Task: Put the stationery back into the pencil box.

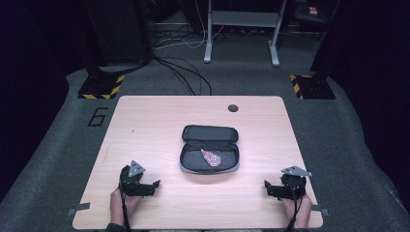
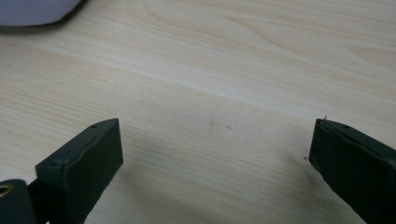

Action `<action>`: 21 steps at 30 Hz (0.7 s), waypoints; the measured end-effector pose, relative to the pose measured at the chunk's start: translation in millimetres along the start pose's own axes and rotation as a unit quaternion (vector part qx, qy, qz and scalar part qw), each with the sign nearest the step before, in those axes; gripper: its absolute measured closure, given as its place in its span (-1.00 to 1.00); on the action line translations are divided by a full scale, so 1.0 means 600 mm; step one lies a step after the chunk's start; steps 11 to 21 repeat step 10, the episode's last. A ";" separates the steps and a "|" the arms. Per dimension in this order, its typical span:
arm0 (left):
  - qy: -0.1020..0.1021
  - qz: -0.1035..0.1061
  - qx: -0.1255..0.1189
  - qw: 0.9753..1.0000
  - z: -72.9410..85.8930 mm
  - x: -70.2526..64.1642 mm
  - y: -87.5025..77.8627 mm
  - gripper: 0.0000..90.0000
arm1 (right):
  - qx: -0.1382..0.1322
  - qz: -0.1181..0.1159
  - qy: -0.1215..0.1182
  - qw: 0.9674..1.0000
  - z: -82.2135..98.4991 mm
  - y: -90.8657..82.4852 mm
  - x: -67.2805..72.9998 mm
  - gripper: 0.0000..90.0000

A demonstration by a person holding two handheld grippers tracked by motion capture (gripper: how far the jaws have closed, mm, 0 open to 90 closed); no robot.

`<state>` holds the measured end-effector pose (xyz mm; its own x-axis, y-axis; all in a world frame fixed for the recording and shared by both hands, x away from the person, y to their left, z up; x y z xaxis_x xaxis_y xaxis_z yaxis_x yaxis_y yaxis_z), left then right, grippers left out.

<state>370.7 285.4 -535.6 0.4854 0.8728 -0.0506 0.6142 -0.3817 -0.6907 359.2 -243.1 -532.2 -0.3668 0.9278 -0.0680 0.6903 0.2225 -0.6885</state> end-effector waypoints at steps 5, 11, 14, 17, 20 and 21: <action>0.000 -0.001 -0.001 1.000 0.000 0.000 0.000 -0.82 | 0.002 -0.001 -0.005 1.000 0.006 0.005 -0.006 -0.99; -0.003 -0.004 -0.002 1.000 0.001 -0.001 0.000 -0.82 | 0.007 -0.003 -0.004 1.000 0.004 0.006 -0.005 -1.00; -0.003 -0.004 -0.002 1.000 0.001 -0.001 0.000 -0.82 | 0.007 -0.003 -0.004 1.000 0.004 0.006 -0.005 -1.00; -0.003 -0.004 -0.002 1.000 0.001 -0.001 0.000 -0.82 | 0.007 -0.003 -0.004 1.000 0.004 0.006 -0.005 -1.00; -0.003 -0.004 -0.002 1.000 0.001 -0.001 0.000 -0.82 | 0.007 -0.003 -0.004 1.000 0.004 0.006 -0.005 -1.00; -0.003 -0.004 -0.002 1.000 0.001 -0.001 0.000 -0.82 | 0.007 -0.003 -0.004 1.000 0.004 0.006 -0.005 -1.00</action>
Point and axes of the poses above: each handheld gripper's, and its own axes: y roughly forward along the jaws, z roughly out of its underside, x roughly to its left, the point moved 1 cm from there along y, roughly forward along the jaws, and after that the axes turned 6 degrees about -y, right-handed, at the moved point
